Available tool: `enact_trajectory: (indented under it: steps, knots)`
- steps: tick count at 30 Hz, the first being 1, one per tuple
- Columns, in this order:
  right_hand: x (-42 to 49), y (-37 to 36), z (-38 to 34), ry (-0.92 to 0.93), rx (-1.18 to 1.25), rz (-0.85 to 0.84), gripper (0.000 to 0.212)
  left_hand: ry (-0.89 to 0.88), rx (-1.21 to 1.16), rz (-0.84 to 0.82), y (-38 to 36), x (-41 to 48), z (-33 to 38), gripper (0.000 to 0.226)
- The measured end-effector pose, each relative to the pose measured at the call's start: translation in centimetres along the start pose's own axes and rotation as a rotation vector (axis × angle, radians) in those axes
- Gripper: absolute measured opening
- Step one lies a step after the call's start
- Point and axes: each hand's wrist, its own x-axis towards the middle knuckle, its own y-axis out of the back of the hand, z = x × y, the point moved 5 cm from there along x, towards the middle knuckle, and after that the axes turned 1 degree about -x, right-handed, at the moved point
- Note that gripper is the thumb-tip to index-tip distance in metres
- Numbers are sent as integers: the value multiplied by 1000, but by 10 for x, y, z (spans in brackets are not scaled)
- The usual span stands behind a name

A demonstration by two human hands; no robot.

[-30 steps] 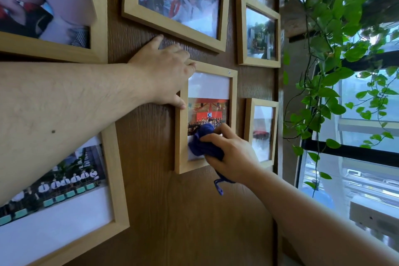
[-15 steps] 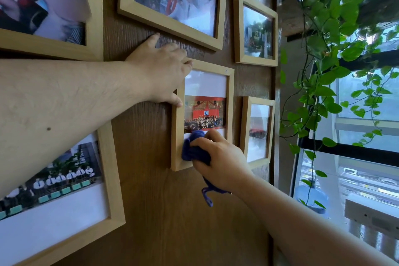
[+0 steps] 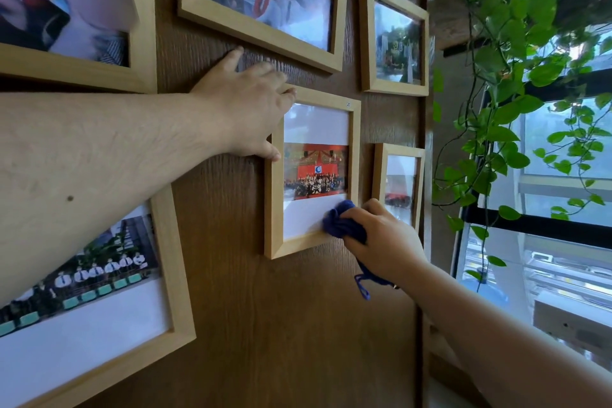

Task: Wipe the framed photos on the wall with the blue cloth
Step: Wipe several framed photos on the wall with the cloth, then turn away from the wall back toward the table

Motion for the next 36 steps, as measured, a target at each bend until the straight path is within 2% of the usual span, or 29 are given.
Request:
enact_trajectory:
  steps: [7, 13, 19, 27, 36]
  knots:
    - [-3, 27, -15, 46, -56, 75, 40, -18, -159, 99, -2, -24, -1, 85]
    - [-18, 71, -43, 30, -185, 106, 40, -194, -252, 225, 11, -66, 32, 79]
    - [-57, 114, -63, -1, -359, 94, 39, -290, -437, 341, 13, -107, 55, 77]
    - [-154, 164, -79, -60, -639, -17, 36, -441, -662, 459, 40, -143, 98, 68]
    - [-319, 233, -87, -329, -808, -112, 39, -716, -883, 668, 127, -202, 206, 66]
